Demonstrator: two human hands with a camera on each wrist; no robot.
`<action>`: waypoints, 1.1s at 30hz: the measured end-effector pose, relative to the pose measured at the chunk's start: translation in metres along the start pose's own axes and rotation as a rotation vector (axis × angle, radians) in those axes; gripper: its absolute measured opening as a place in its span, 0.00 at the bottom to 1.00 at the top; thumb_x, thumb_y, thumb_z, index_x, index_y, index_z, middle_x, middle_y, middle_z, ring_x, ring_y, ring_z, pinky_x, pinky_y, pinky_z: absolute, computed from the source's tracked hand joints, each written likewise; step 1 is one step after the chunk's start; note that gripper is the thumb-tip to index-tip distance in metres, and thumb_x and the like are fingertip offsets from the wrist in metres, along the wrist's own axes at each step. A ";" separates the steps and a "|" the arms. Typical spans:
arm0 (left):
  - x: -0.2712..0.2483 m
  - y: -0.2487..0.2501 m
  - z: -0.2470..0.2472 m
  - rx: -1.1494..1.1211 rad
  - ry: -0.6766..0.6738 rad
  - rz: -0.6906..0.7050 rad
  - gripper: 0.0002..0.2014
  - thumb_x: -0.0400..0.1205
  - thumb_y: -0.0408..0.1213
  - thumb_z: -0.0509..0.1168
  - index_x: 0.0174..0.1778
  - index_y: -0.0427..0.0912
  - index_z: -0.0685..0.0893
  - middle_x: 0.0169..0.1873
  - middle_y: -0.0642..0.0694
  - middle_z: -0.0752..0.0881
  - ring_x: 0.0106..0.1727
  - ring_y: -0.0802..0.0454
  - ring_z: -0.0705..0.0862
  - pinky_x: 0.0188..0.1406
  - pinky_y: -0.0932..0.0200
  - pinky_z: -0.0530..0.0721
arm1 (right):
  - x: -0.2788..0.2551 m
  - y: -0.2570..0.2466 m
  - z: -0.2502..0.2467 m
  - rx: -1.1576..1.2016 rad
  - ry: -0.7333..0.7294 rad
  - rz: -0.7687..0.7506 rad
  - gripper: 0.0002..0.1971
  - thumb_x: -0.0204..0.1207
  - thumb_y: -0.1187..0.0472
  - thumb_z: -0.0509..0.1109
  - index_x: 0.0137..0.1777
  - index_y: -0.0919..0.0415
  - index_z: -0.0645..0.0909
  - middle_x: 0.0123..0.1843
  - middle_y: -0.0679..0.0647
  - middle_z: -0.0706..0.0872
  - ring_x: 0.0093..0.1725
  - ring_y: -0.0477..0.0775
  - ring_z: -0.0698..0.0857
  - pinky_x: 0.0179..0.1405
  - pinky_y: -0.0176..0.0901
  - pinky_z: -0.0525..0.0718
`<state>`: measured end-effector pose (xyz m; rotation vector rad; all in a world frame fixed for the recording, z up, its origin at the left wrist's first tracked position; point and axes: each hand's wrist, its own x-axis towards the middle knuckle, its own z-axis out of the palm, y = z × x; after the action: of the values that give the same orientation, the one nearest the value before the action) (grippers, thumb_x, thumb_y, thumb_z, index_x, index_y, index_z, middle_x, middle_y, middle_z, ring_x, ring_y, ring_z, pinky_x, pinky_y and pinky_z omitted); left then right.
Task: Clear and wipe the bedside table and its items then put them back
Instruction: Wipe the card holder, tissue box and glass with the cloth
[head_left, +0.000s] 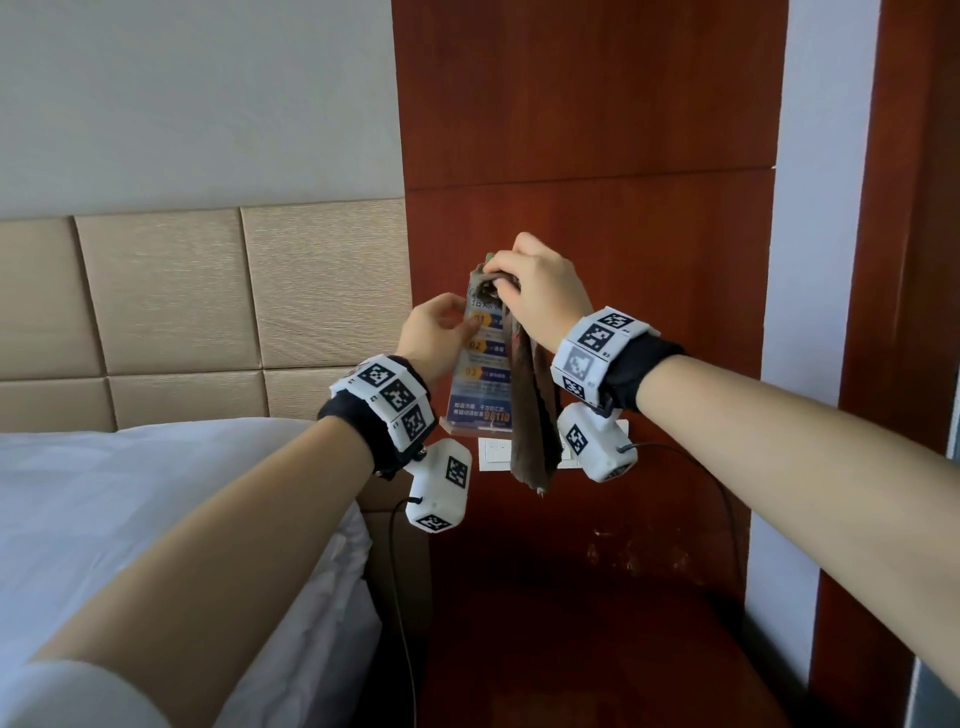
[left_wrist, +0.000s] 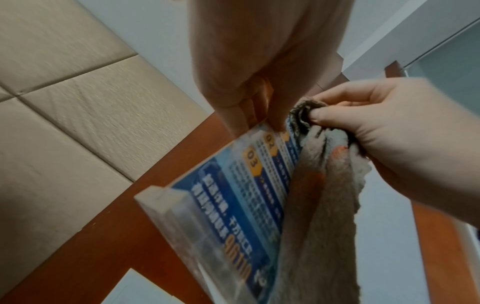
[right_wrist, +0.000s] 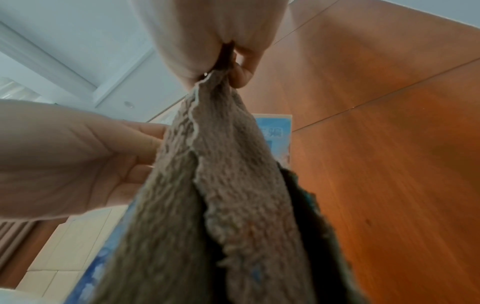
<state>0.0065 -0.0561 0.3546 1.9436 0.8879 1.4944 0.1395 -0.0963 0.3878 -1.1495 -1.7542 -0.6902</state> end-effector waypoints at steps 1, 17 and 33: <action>-0.001 0.000 -0.003 -0.011 -0.005 0.000 0.02 0.82 0.32 0.65 0.47 0.41 0.79 0.38 0.47 0.85 0.45 0.41 0.87 0.50 0.38 0.87 | -0.001 0.001 0.000 -0.011 -0.009 -0.003 0.11 0.80 0.66 0.62 0.54 0.65 0.85 0.49 0.62 0.80 0.43 0.63 0.82 0.36 0.51 0.81; -0.008 0.000 -0.018 -0.006 -0.011 -0.008 0.09 0.82 0.32 0.64 0.39 0.50 0.78 0.46 0.36 0.88 0.49 0.35 0.88 0.51 0.36 0.86 | 0.007 -0.017 0.000 -0.023 -0.065 -0.021 0.10 0.80 0.66 0.61 0.52 0.65 0.85 0.50 0.61 0.79 0.45 0.63 0.82 0.41 0.54 0.82; -0.017 -0.003 -0.055 -0.092 -0.007 -0.002 0.05 0.83 0.35 0.63 0.42 0.48 0.79 0.38 0.48 0.88 0.34 0.54 0.88 0.38 0.55 0.88 | -0.002 0.039 -0.013 -0.045 -0.124 0.254 0.11 0.79 0.64 0.66 0.56 0.58 0.87 0.50 0.59 0.83 0.53 0.62 0.82 0.50 0.46 0.77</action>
<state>-0.0498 -0.0667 0.3554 1.8798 0.8034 1.4999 0.1805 -0.0915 0.3908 -1.4429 -1.6613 -0.5166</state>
